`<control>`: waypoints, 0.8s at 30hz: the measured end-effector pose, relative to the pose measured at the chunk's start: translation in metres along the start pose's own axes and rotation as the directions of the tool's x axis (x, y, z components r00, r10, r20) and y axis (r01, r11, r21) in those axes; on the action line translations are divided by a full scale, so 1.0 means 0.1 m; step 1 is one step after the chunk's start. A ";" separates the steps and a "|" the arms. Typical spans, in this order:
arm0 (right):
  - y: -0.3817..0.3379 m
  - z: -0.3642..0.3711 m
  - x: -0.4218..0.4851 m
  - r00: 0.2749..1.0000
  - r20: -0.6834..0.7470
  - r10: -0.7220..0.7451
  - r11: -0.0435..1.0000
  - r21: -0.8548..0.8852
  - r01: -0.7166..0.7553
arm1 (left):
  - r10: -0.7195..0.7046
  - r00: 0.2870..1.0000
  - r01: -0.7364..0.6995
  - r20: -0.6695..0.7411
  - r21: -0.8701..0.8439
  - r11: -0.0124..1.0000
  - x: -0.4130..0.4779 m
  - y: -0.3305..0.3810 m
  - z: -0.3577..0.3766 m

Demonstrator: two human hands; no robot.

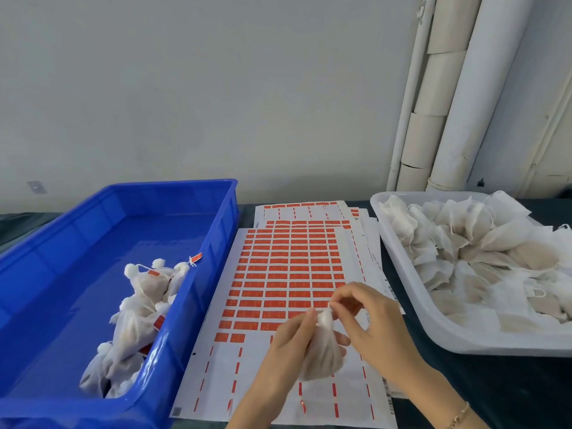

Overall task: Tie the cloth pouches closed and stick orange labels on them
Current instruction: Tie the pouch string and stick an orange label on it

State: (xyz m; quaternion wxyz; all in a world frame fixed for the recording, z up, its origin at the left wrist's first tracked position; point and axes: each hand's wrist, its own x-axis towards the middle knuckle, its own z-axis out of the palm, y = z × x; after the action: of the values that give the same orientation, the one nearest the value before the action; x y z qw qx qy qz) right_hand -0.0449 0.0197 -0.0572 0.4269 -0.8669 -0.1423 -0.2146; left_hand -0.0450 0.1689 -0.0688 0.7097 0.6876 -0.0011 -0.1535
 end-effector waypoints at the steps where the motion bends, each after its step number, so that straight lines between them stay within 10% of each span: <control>1: 0.00 -0.01 0.02 0.999 0.034 -0.028 0.999 -0.019 0.029 | -0.013 1.000 0.013 -0.009 -0.014 1.000 0.02 0.00 0.00; 12: 0.16 -0.08 0.17 0.987 0.018 -0.162 0.950 -0.268 0.161 | 0.161 0.985 -0.156 -0.054 0.093 0.983 0.03 0.02 0.03; 19: 0.43 -0.07 0.16 0.973 -0.013 0.230 0.972 0.053 -0.229 | 0.142 0.972 -0.107 -0.188 0.184 0.977 0.30 -0.10 0.03; 24: 0.72 0.00 0.10 0.823 0.064 0.565 0.823 0.017 -0.567 | 0.125 0.966 -0.075 -0.226 0.214 0.974 0.60 -0.16 0.06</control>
State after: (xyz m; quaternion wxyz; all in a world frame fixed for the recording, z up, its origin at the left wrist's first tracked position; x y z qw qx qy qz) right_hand -0.0054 -0.0222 -0.1011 0.4826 -0.8680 0.1054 -0.0513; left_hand 0.0078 0.1497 -0.0972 0.6373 0.7692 0.0333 -0.0329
